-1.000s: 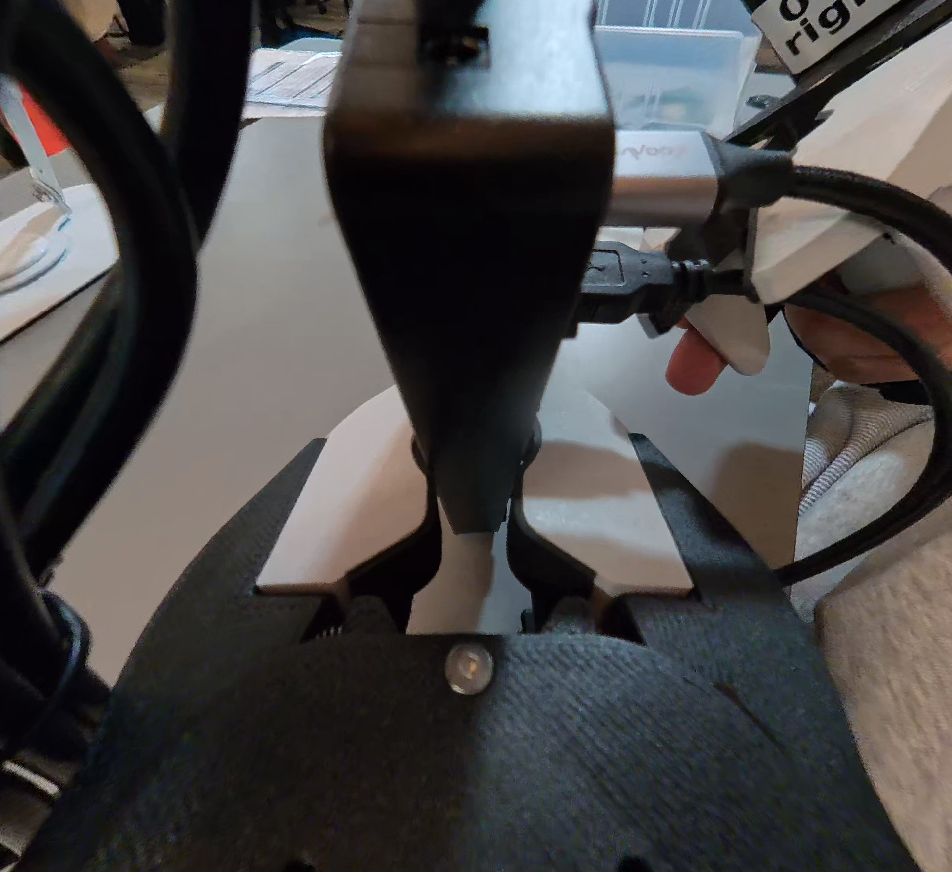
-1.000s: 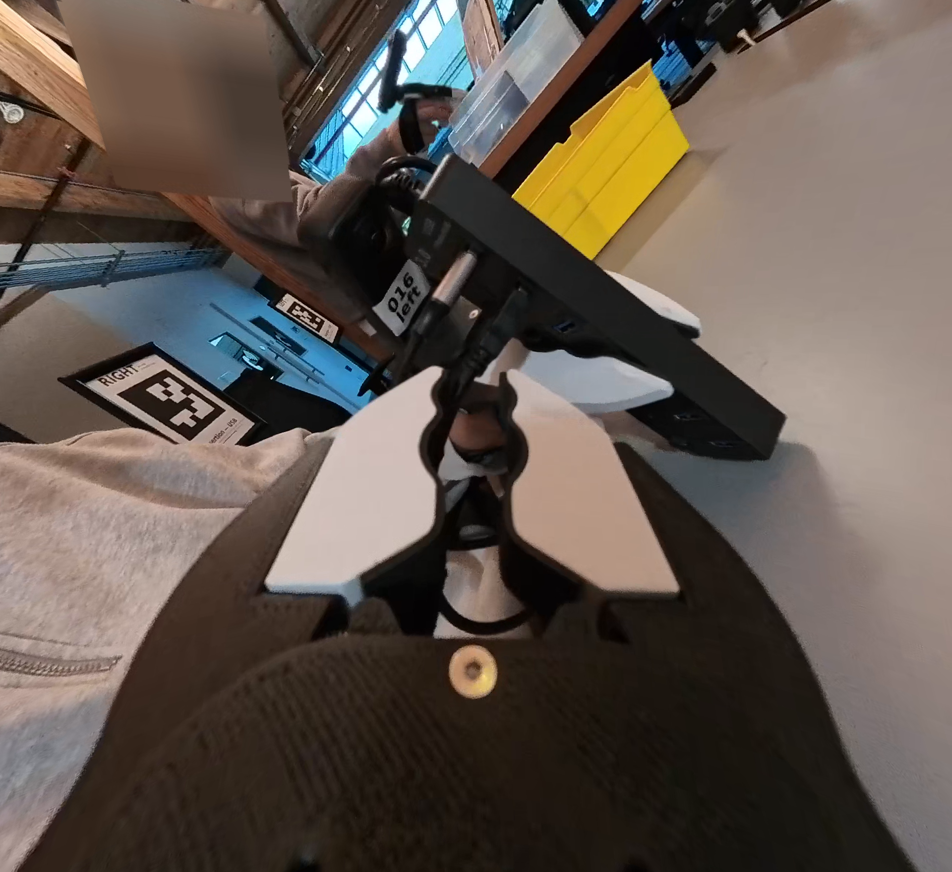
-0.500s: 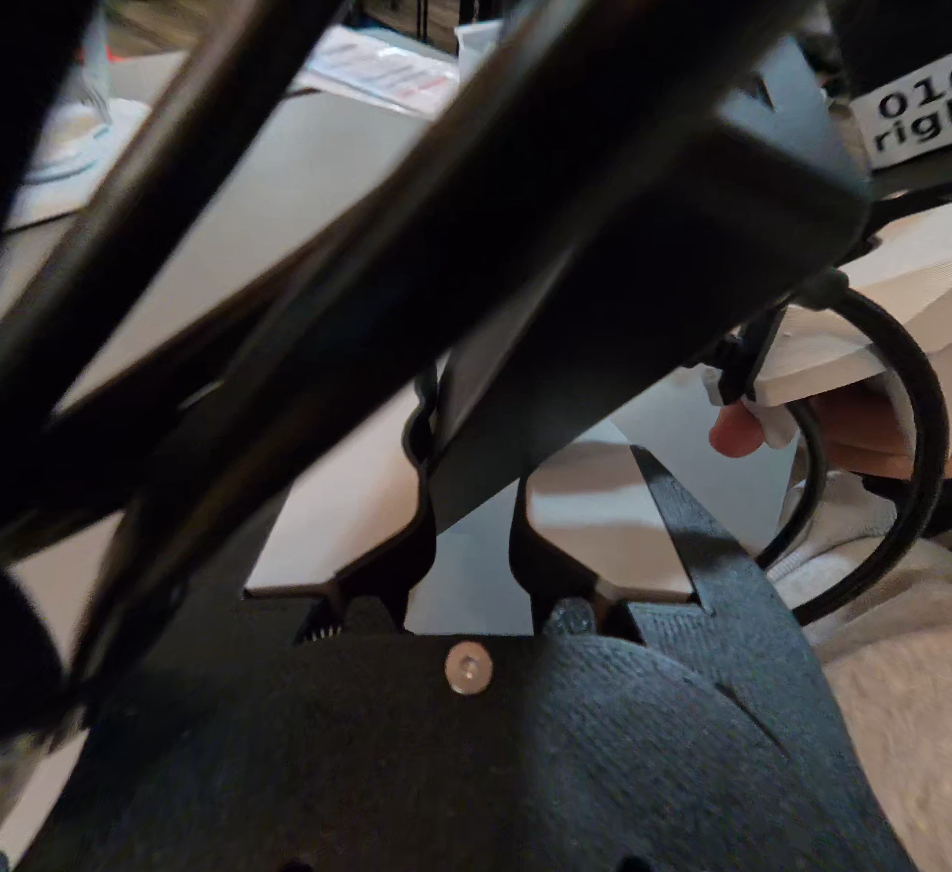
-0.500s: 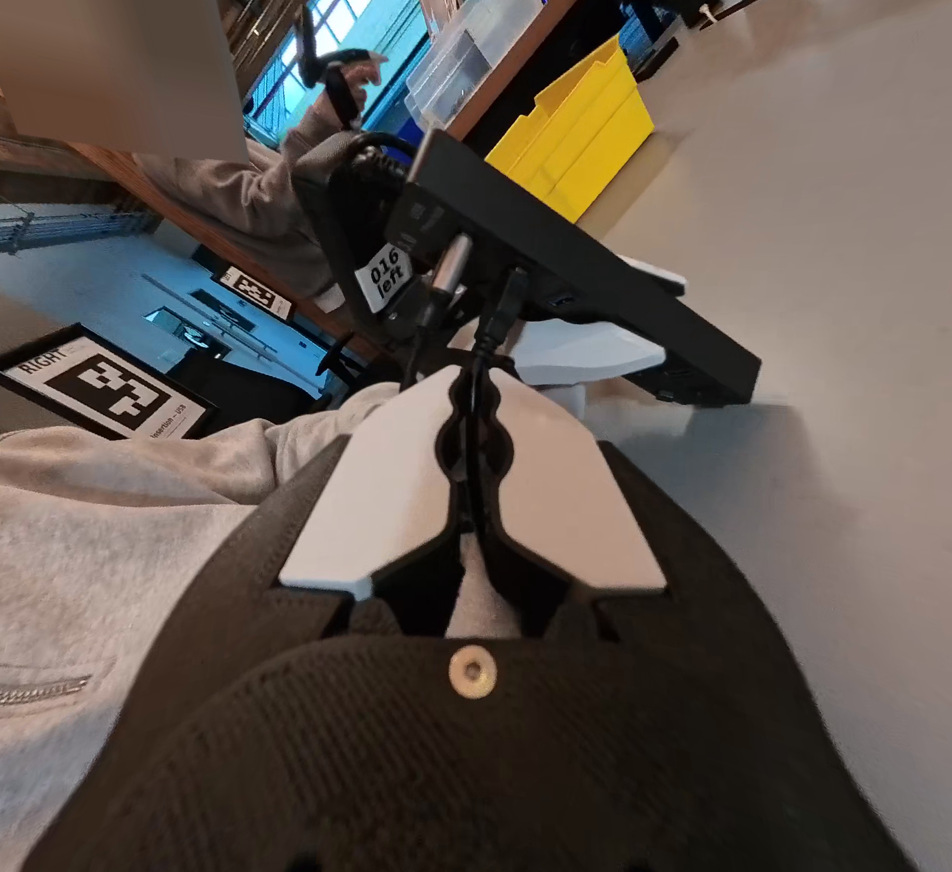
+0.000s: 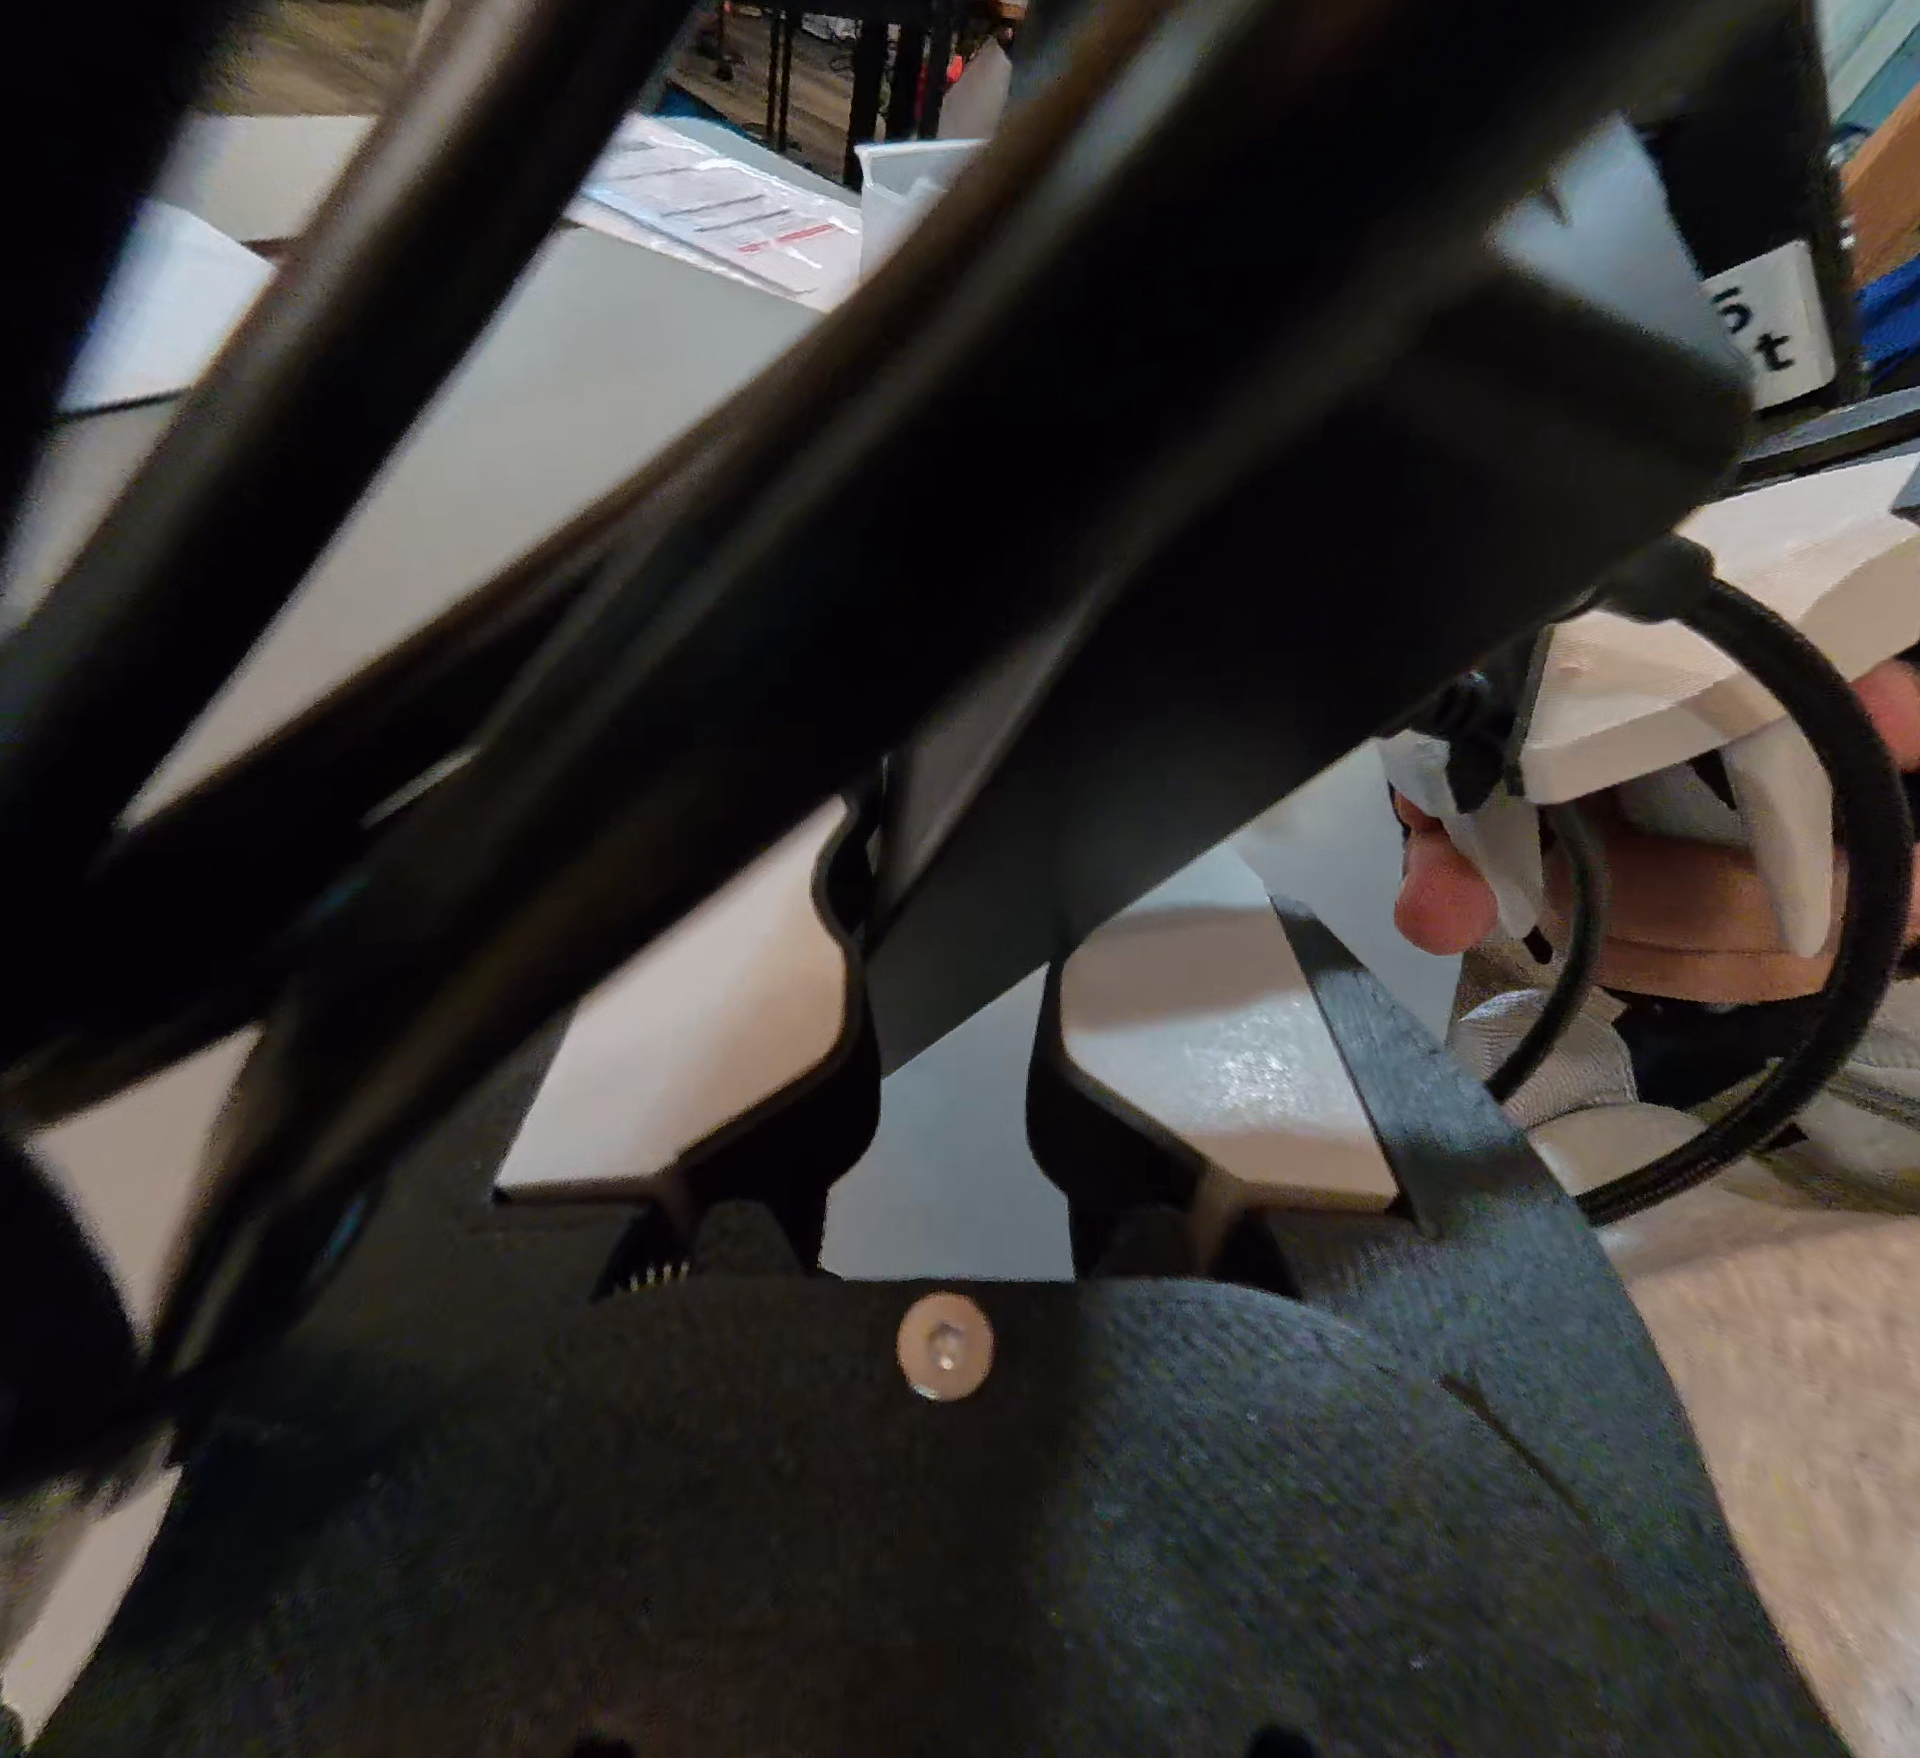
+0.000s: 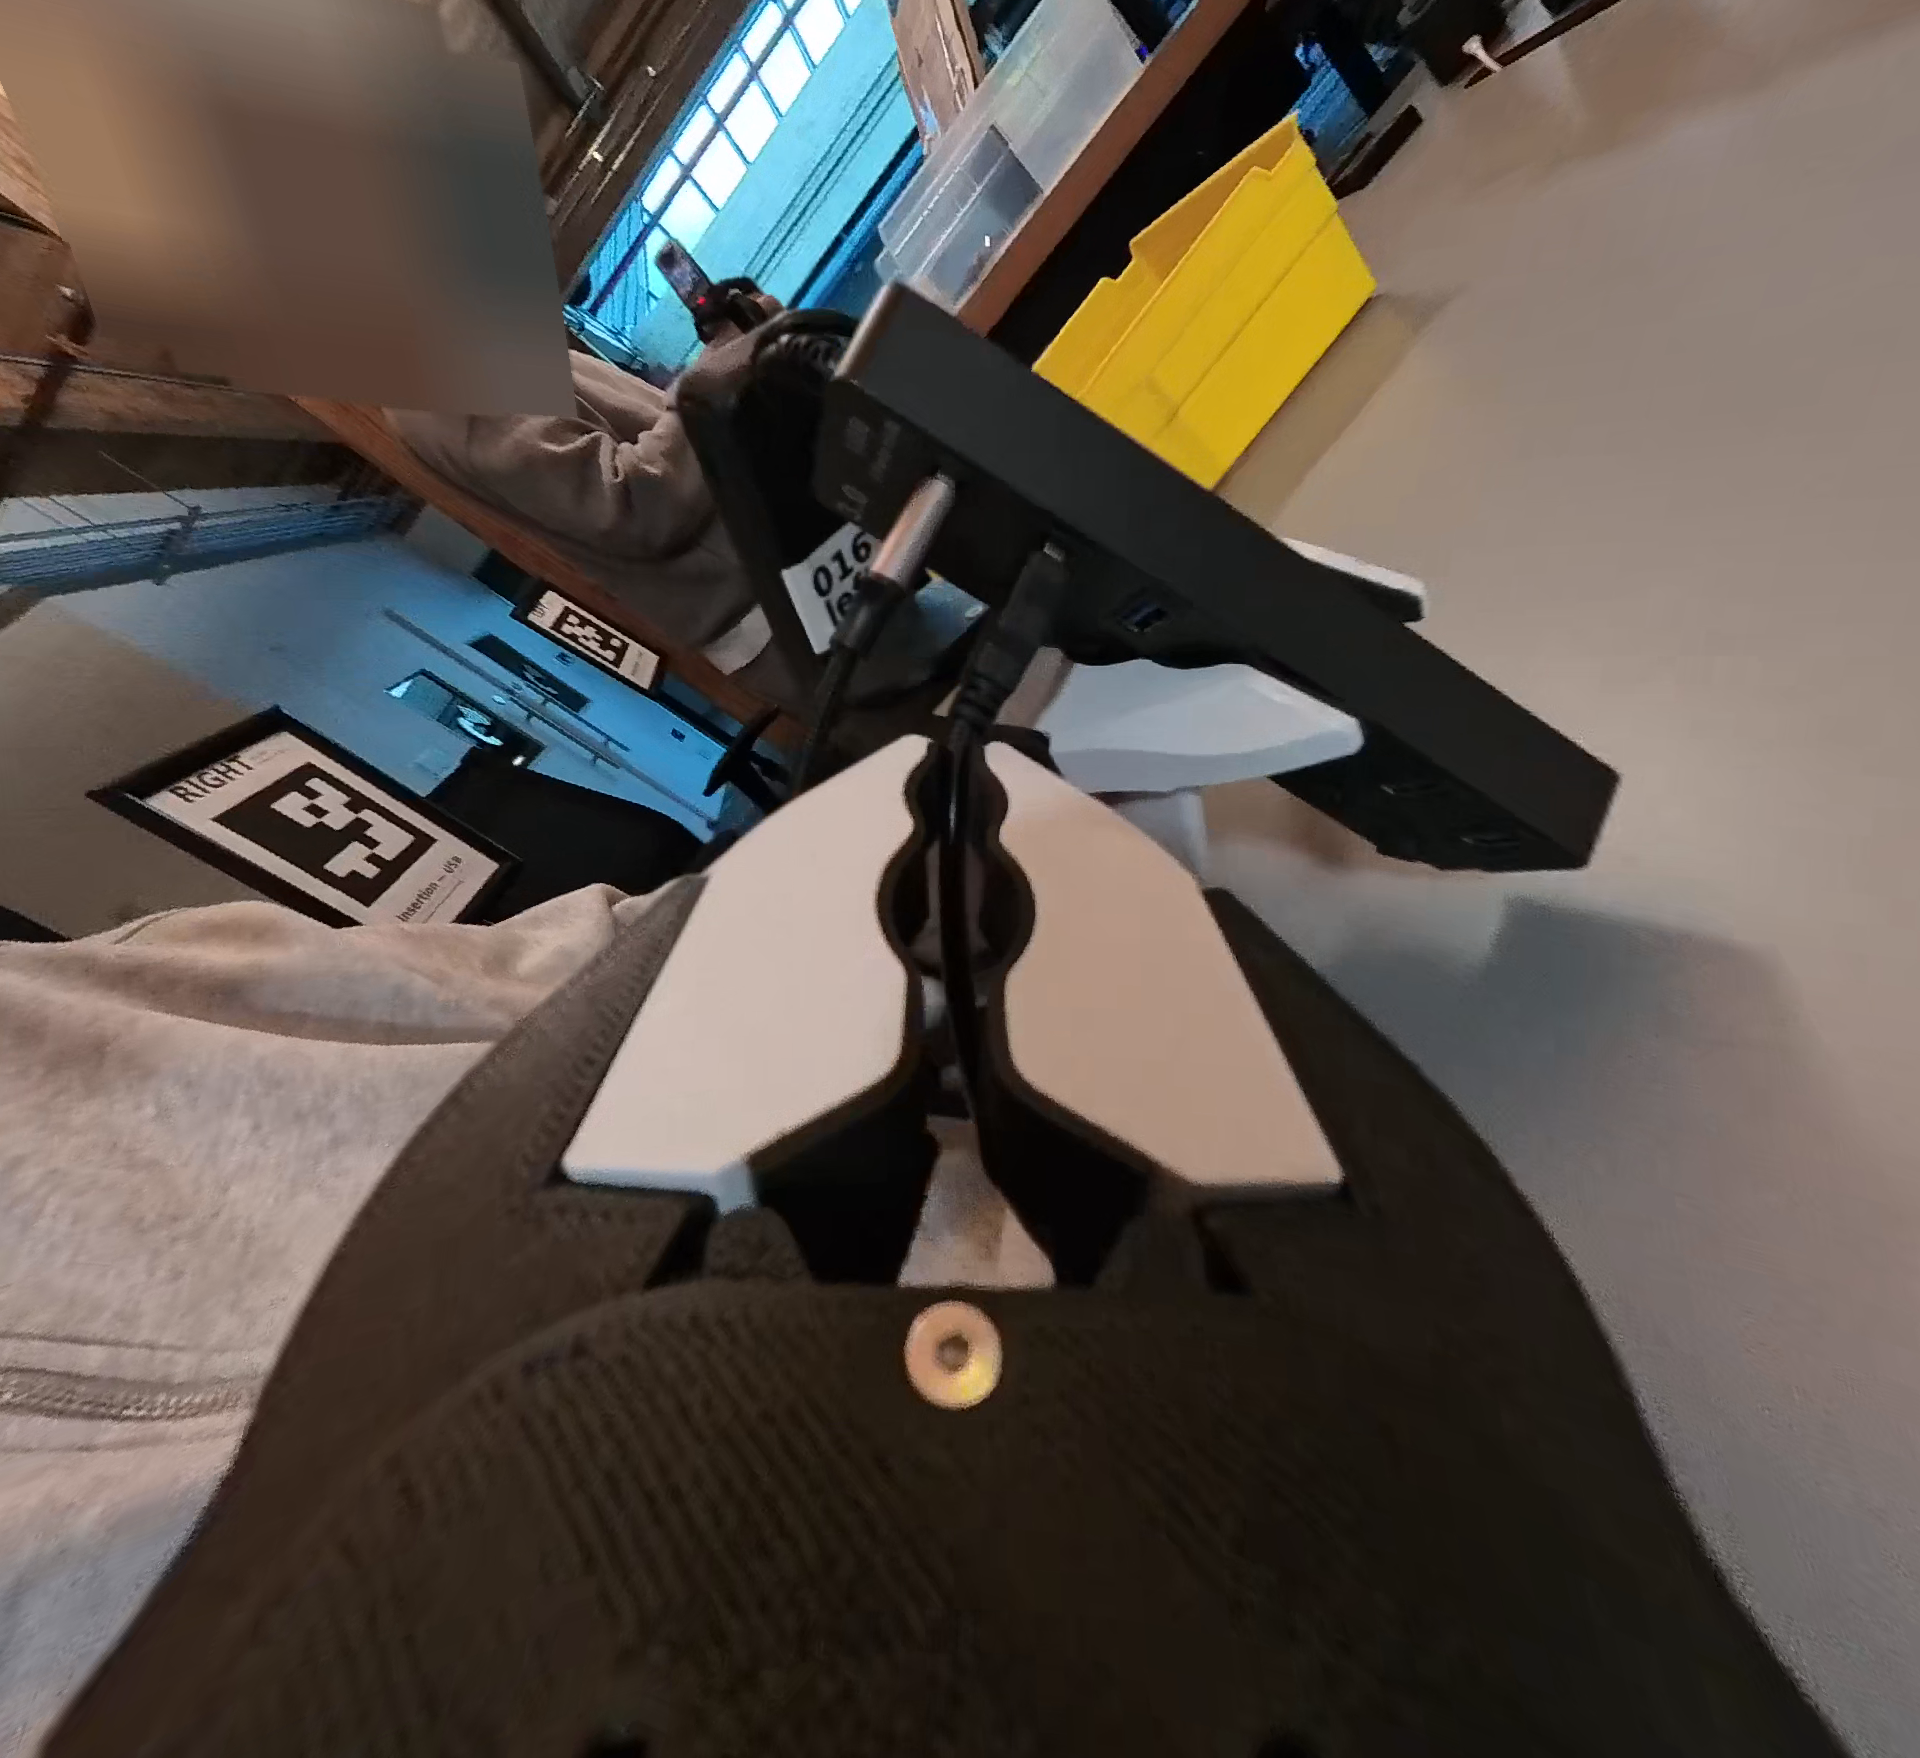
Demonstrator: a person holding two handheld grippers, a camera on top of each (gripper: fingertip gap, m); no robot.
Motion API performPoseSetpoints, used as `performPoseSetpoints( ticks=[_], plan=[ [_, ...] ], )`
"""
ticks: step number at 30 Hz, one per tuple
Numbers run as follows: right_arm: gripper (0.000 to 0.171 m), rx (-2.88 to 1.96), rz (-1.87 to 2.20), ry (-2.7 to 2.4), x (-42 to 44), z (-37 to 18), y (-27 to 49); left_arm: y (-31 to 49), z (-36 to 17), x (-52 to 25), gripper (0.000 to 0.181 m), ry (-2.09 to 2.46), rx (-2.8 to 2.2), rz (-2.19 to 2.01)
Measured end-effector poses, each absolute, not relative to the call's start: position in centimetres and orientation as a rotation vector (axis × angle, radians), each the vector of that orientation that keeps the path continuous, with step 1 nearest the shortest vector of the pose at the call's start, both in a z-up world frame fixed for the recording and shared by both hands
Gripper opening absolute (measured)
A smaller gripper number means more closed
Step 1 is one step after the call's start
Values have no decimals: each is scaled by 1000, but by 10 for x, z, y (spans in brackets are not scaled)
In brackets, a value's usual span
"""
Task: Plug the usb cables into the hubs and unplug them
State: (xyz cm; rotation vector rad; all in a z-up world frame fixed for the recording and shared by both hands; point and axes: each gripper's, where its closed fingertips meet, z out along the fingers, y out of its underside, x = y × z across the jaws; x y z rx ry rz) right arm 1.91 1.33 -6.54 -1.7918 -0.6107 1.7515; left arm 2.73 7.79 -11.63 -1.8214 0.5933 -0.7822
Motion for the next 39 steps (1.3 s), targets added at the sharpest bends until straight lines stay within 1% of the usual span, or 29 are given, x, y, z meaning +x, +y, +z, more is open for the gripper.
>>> performPoseSetpoints(
  ticks=[1, 4, 5, 6, 7, 8, 10, 11, 14, 16, 18, 21, 23, 27, 29, 31, 39],
  plan=[
    [5, -1804, 1696, -626, 19, -68, 15, 79, -119, 27, 26, 592, -1831, -780],
    [6, -1812, 1477, -719, 16, -73, 17, 80, -124, 28, 27, 570, -1862, -806],
    [5, -1806, 1461, -770, 15, -73, 13, 81, -125, 26, 28, 565, -1876, -793],
    [4, -1731, 1592, -882, 11, -66, -10, 90, -123, 15, 28, 481, -1889, -793],
    [4, -1682, 1675, -917, 8, -60, -26, 100, -120, -1, 28, 351, -1896, -891],
    [5, -1719, 1565, -916, 7, -64, -22, 109, -118, -22, 27, 214, -1898, -988],
    [4, -1713, 1219, -968, 16, -69, -1, 117, -110, -61, 27, 110, -1857, -976],
    [4, -1676, 1164, -970, 22, -63, 6, 117, -105, -74, 27, 91, -1827, -954],
    [4, -1610, 1315, -834, 38, -43, 18, 117, -94, -78, 27, 130, -1773, -916],
    [4, -1559, 1407, -690, 54, -32, 30, 116, -101, -69, 28, 206, -1797, -872],
    [4, -1468, 1503, -558, 76, -12, 41, 113, -106, -58, 27, 262, -1798, -889],
    [4, -1238, 1582, -395, 124, 33, 49, 109, -106, -49, 27, 283, -1785, -944],
    [5, -1095, 1489, -310, 166, 60, 53, 108, -109, -46, 27, 299, -1794, -945],
    [5, -866, 1100, -181, 256, 98, 51, 106, -115, -38, 29, 365, -1814, -905],
    [5, -820, 861, -123, 292, 102, 53, 104, -117, -33, 29, 398, -1817, -897],
    [5, -841, 735, -103, 310, 97, 60, 102, -119, -28, 29, 432, -1822, -888],
    [5, -1019, 577, -53, 325, 59, 98, 97, -122, -18, 29, 501, -1826, -872]
  ],
)
